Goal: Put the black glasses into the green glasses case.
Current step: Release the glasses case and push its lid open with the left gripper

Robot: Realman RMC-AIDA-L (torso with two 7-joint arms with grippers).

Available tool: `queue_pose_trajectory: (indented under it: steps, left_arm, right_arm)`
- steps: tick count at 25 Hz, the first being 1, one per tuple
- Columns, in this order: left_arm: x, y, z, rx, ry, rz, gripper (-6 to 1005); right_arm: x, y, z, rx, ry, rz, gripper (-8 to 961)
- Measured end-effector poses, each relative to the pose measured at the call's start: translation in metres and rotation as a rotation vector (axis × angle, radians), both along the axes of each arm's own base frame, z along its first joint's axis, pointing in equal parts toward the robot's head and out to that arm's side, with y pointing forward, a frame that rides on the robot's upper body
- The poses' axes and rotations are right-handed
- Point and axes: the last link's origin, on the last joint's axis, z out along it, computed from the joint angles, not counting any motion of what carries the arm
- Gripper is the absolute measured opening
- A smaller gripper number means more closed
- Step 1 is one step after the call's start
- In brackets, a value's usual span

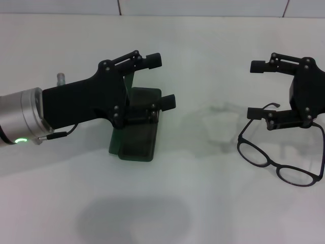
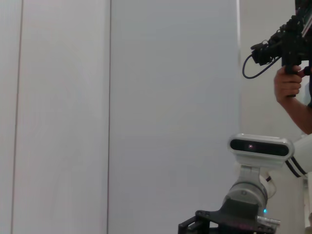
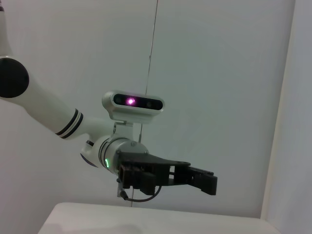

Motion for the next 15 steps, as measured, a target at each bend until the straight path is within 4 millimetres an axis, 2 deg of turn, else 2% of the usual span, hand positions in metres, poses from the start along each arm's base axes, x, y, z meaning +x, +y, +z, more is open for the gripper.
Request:
queue_pose_trajectory:
  steps: [10,12,15]
  left_arm:
    - [-0.002,0.003,-0.002,0.015,0.005,0.031,848]
    - [-0.005,0.009,0.002,0.019,-0.010,0.093,842]
    - [-0.014,0.028,0.015,0.003,-0.029,0.283,834]
  right_arm:
    - [0.000,0.002,-0.003,0.008,-0.003,-0.011,870]
    - [0.001,0.002,-0.004,0.011,-0.004,-0.018,869]
    - [0.001,0.003,-0.002,0.022,0.009,-0.032,869]
